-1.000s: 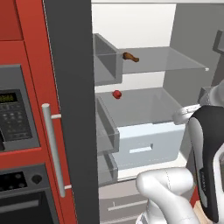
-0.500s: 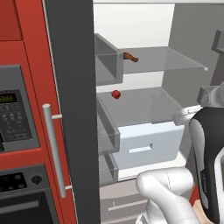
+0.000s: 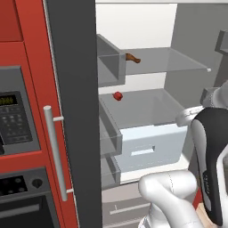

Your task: Transport the fish and garlic to the fridge. Place the fish on the rack containing meat and place the garlic on the rack containing the vegetable, ensuring meats and vegetables are on different racks.

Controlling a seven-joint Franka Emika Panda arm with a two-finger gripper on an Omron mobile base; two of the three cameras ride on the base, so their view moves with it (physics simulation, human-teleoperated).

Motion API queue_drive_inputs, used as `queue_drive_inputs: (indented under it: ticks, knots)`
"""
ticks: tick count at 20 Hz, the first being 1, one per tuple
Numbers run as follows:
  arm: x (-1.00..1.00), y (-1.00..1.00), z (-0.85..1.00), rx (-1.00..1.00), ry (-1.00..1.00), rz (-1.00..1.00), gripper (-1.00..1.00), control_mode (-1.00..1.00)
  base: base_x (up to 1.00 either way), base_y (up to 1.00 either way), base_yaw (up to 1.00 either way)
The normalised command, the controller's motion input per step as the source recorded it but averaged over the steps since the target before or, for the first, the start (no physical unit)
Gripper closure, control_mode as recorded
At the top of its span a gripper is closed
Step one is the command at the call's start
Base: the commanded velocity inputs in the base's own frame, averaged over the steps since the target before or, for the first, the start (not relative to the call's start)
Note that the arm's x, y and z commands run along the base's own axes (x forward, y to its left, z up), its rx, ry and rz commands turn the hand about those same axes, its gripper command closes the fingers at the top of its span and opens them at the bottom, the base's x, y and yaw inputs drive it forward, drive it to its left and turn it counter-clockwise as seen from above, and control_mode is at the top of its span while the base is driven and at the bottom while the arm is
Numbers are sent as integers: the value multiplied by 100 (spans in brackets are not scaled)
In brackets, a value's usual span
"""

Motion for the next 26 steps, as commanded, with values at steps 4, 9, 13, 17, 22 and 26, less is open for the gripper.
queue_drive_inputs:
  ticks: [4, 9, 13, 17, 22, 26]
  knots:
    - [94, 0, -16, -2, -2, 0, 100, -100, 0, 0, 0]
    - [100, 0, -27, -1, -5, 0, 100, -100, 0, 0, 0]
    - [88, 0, -31, 0, -11, 0, 100, -100, 0, 0, 0]
    - [92, 0, -27, 0, -12, 0, 100, -100, 0, 0, 0]
    - [94, 0, -24, 0, 3, 0, 100, -100, 0, 0, 0]
    - [76, 0, -21, 0, 7, 2, 100, -100, 0, 0, 0]
